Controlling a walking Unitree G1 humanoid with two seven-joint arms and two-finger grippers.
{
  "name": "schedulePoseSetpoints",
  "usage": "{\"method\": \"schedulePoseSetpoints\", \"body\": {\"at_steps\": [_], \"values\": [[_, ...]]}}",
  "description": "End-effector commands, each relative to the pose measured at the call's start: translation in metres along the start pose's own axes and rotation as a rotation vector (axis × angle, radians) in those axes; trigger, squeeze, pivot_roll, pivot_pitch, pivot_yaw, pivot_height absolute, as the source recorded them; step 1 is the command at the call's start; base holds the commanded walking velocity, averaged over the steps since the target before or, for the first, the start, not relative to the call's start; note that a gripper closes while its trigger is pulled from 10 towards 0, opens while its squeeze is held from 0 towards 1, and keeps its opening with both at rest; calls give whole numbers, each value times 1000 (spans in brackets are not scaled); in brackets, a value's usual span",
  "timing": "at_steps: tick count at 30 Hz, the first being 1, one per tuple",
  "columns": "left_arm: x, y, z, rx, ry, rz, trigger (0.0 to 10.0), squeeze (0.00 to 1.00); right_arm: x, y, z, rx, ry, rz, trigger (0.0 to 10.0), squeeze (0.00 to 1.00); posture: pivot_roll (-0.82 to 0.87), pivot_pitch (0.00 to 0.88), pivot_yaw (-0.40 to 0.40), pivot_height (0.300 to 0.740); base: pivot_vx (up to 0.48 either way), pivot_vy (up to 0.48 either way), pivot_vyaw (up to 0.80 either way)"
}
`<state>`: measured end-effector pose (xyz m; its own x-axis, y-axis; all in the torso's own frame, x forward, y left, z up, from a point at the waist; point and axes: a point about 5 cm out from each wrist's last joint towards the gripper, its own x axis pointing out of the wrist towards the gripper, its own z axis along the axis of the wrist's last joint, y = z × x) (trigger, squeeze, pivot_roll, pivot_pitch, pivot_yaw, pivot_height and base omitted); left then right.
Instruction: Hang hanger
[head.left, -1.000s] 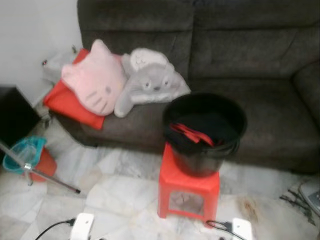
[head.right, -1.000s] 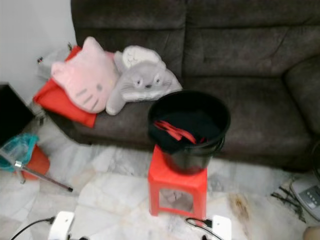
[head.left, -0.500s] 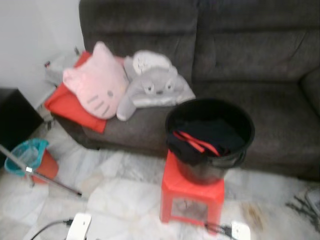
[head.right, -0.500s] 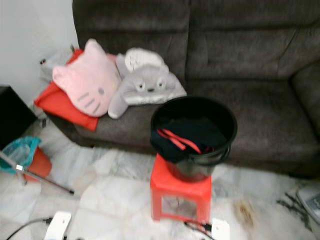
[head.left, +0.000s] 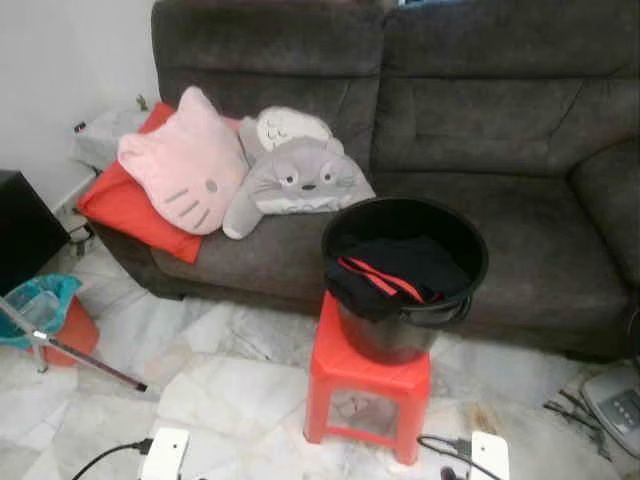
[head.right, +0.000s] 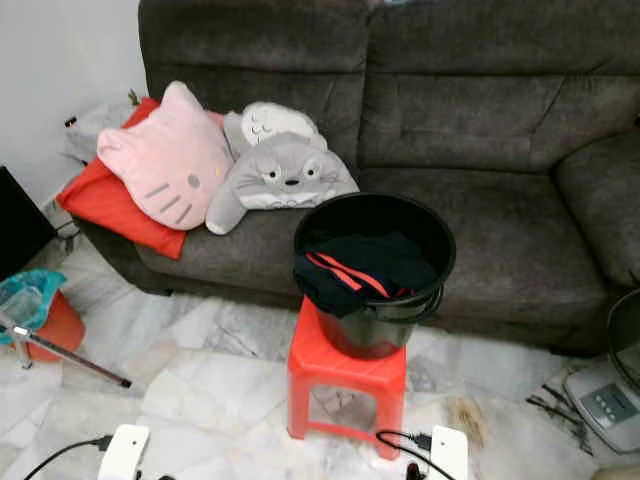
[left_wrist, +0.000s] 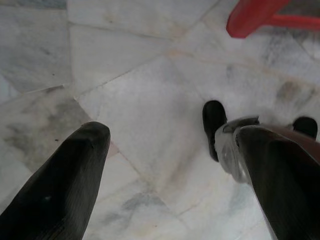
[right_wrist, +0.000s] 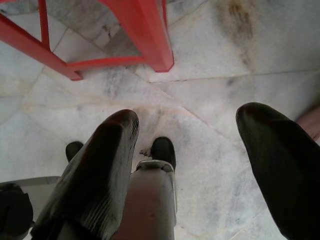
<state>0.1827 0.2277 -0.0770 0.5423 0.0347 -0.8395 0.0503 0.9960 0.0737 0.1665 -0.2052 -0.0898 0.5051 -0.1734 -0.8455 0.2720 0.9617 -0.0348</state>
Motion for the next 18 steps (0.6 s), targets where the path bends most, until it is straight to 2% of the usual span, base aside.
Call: {"method": "schedulePoseSetpoints", "body": {"at_steps": [1,9,18], "values": [[-1,4,-4,-15,19,18,10000,0,-1,-1,-6,5,18,-1,10000,0,-5,0,61,732,0,0,0],[-1,-1,-11,-12,31,9,10000,0,-2,-10,-13,-3,37,-28,10000,0,-46,0,47,732,0,0,0],[-1,-9,-16,-49,31,15,10000,0,-3,-20,-16,-36,54,-42,10000,0,1,0,-33,732,0,0,0]]}}
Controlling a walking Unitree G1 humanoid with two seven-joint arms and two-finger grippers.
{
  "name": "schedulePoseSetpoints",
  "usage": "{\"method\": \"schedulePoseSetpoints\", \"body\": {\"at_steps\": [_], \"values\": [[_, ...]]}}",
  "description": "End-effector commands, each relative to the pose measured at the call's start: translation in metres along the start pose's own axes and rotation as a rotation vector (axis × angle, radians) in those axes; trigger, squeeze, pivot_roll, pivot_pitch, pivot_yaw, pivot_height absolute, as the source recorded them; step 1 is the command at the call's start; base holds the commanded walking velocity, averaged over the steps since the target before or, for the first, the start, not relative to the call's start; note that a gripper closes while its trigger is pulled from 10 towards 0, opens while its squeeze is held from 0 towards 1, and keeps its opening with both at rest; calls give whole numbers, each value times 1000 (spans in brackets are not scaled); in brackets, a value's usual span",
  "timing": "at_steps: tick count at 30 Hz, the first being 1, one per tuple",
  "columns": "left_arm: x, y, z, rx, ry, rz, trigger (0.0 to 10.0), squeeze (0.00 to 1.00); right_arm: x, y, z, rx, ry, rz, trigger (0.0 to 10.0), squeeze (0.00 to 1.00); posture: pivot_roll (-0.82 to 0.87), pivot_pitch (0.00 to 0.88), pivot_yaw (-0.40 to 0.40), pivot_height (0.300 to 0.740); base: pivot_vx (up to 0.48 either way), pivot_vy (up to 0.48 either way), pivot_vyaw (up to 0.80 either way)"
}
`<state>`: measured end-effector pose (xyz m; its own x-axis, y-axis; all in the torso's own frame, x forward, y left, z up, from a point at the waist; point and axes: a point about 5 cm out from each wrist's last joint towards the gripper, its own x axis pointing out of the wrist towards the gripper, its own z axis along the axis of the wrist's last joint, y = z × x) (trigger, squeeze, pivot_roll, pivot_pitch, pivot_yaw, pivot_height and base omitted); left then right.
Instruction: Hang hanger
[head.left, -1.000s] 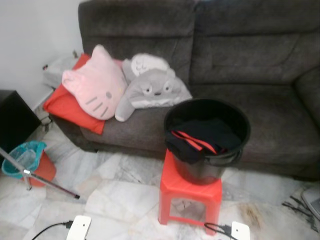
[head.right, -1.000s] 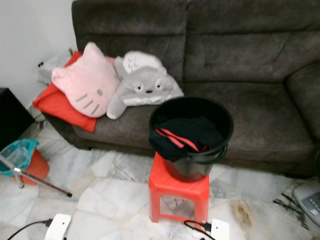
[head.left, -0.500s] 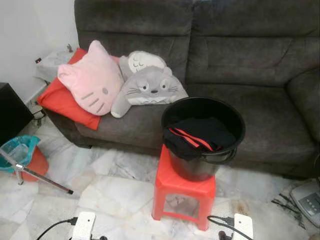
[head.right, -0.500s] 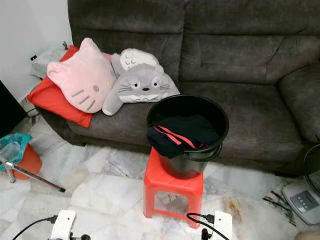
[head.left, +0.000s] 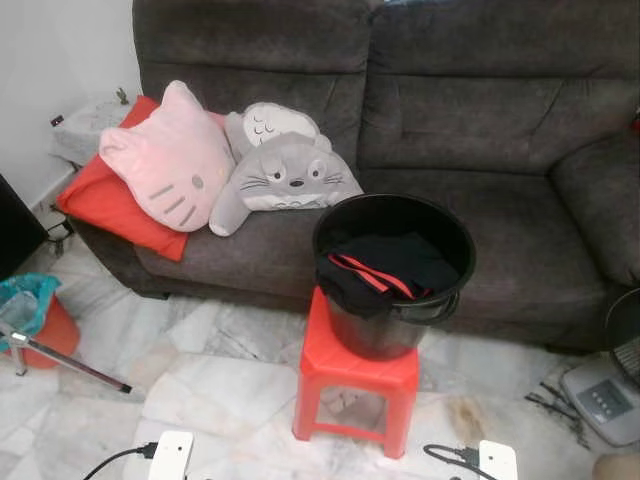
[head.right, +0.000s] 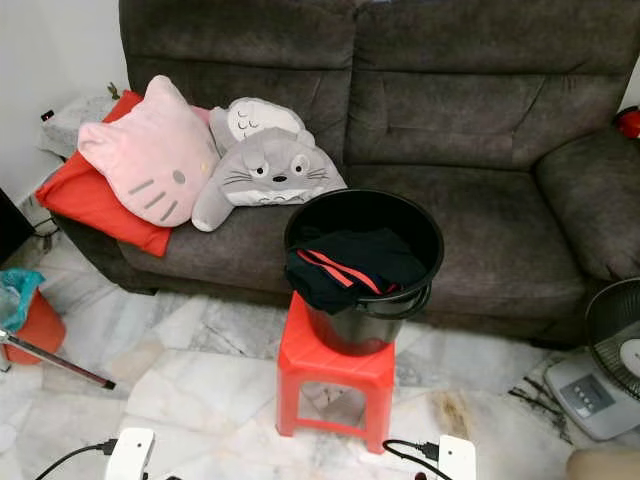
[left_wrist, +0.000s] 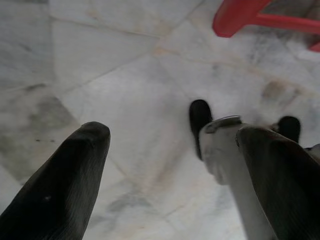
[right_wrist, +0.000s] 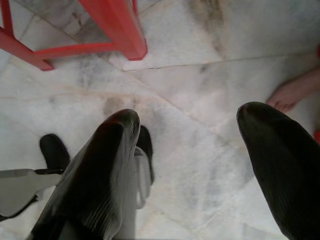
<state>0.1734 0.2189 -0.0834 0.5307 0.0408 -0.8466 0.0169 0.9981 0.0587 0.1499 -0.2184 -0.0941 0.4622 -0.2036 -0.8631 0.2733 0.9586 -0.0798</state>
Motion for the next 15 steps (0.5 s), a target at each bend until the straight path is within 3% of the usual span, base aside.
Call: {"method": "schedulePoseSetpoints", "body": {"at_steps": [1,15], "values": [[-1,-1,-6,-19,18,8,10000,0,0,-5,-3,-26,16,-4,10000,0,2,0,-35,732,0,0,0],[-1,1,-4,-29,12,22,10000,0,0,-2,0,-16,0,-2,10000,0,3,0,-16,732,0,0,0]]}}
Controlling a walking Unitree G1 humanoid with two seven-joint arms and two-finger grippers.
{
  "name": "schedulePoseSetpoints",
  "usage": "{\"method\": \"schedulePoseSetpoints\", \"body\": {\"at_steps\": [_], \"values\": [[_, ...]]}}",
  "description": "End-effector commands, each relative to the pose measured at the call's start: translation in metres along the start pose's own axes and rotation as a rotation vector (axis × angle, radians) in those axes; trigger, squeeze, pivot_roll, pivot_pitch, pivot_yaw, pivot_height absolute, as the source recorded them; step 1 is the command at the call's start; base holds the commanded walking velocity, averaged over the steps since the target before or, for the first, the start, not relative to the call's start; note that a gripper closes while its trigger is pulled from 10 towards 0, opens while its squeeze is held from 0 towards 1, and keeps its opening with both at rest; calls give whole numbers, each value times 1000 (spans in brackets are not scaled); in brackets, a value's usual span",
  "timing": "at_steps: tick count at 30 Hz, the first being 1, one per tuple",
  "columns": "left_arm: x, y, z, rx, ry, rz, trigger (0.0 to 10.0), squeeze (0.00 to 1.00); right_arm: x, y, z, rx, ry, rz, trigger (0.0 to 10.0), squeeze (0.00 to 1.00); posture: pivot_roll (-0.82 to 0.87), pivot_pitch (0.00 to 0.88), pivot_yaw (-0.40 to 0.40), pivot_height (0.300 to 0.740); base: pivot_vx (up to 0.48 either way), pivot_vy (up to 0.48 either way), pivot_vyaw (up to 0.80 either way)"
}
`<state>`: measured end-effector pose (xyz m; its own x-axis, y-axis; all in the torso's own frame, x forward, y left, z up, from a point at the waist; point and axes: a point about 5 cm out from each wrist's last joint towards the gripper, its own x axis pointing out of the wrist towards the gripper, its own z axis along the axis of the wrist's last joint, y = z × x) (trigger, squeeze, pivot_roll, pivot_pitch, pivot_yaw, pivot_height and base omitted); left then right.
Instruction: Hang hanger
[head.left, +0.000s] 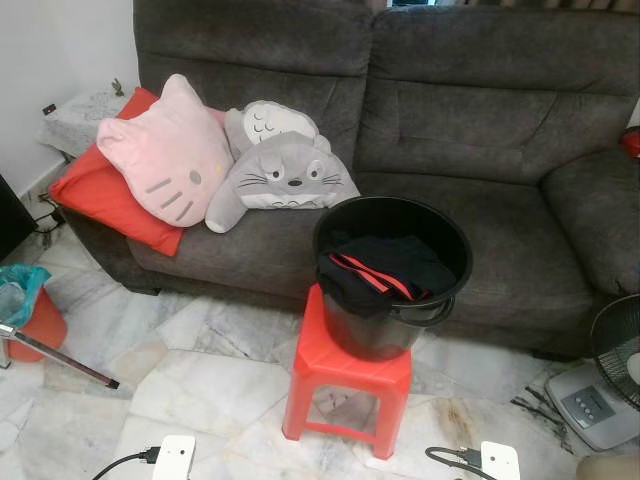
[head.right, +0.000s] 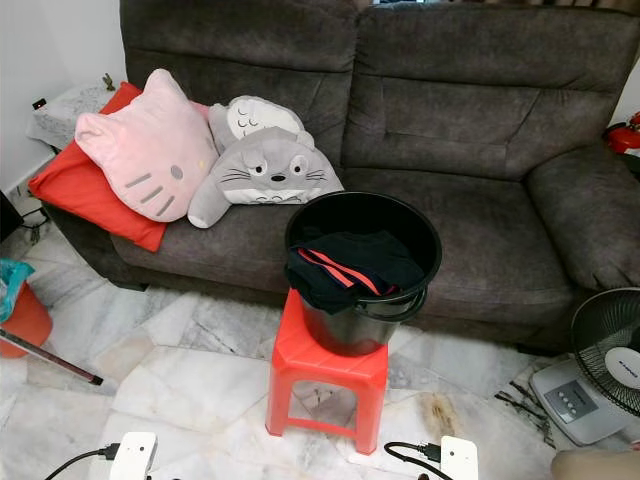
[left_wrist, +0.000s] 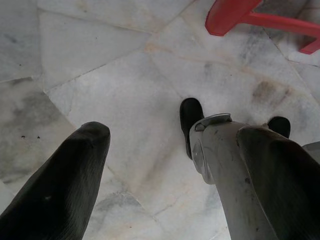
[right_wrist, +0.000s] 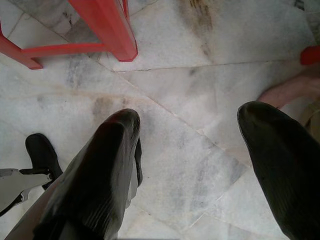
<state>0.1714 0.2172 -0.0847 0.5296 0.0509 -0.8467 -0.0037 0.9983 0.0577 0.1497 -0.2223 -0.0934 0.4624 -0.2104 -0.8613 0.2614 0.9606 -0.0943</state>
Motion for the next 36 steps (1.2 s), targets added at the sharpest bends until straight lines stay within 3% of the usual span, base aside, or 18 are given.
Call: {"method": "schedulePoseSetpoints", "body": {"at_steps": [1,36], "values": [[-1,3,-2,-11,10,13,10000,0,0,3,-1,2,0,4,10000,0,-1,0,-10,732,0,0,0],[-1,6,-2,9,9,14,10000,0,-1,3,-1,33,-25,-12,10000,0,36,0,-23,732,0,0,0]]}}
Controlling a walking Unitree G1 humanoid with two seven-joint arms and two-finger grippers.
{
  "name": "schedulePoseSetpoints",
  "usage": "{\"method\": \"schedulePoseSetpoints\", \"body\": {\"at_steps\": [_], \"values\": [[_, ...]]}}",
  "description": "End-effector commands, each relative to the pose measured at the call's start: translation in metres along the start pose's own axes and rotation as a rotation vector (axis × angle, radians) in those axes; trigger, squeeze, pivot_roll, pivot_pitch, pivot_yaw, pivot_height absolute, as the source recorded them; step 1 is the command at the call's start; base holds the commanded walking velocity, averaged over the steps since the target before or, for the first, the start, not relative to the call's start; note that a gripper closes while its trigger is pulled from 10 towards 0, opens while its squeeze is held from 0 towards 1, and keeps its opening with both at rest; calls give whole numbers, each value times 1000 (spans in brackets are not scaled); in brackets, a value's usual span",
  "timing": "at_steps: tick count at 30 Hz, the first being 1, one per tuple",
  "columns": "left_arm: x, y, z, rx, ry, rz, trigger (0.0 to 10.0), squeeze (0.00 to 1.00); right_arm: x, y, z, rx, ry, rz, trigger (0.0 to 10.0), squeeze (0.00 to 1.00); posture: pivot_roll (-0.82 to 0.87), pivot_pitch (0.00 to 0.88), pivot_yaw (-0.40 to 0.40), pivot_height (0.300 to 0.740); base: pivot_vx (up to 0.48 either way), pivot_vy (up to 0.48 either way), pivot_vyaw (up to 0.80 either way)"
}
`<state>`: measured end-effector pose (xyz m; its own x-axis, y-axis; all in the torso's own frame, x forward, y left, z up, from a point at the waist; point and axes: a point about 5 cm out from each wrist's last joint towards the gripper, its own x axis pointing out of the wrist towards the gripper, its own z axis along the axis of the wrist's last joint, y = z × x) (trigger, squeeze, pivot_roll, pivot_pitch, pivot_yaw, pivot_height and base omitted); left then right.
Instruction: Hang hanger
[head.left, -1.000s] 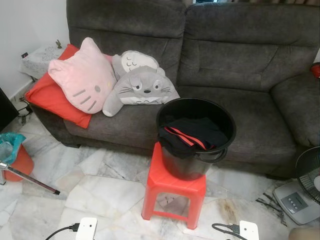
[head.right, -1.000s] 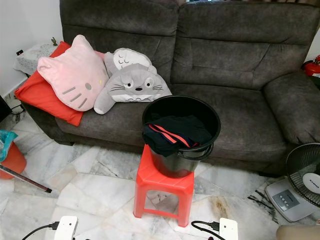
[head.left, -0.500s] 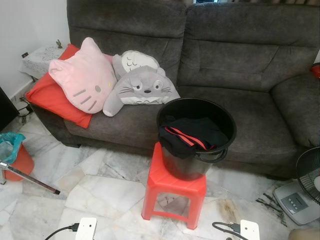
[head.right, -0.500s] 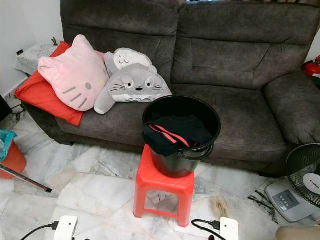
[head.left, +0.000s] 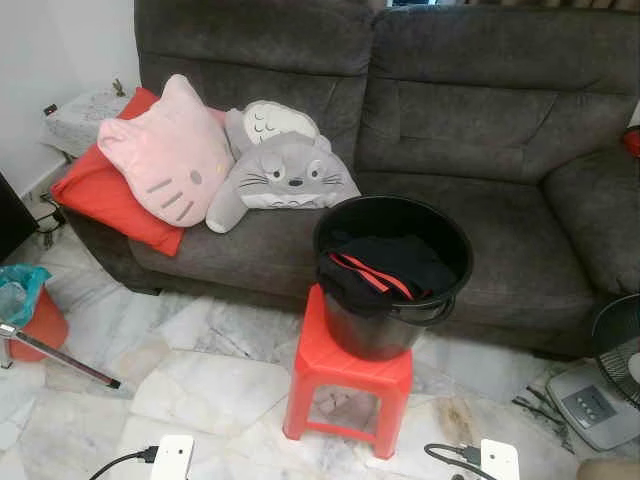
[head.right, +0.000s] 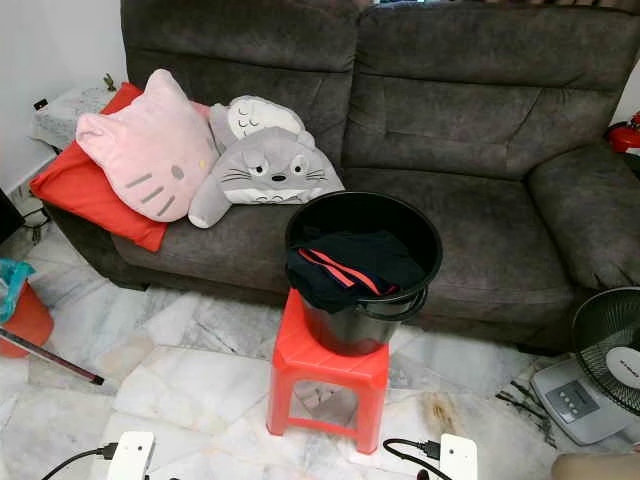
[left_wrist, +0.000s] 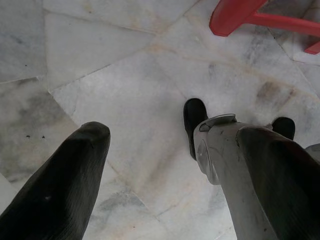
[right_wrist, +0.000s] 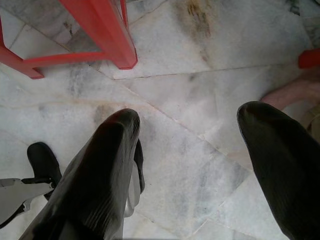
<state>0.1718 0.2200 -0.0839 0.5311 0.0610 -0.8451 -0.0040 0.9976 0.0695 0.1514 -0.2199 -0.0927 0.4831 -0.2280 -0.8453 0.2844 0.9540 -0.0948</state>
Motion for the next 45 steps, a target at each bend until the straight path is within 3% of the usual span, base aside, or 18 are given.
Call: {"method": "schedulePoseSetpoints", "body": {"at_steps": [1,32,45], "values": [[-1,3,-2,4,10,4,10000,0,0,0,-2,13,4,0,10000,0,36,0,-23,732,0,0,0],[0,3,1,19,5,1,10000,0,0,1,2,24,-29,-2,10000,0,35,0,-20,732,0,0,0],[0,5,2,30,2,4,10000,0,-3,0,16,18,-208,-50,10000,0,33,0,-15,732,0,0,0]]}}
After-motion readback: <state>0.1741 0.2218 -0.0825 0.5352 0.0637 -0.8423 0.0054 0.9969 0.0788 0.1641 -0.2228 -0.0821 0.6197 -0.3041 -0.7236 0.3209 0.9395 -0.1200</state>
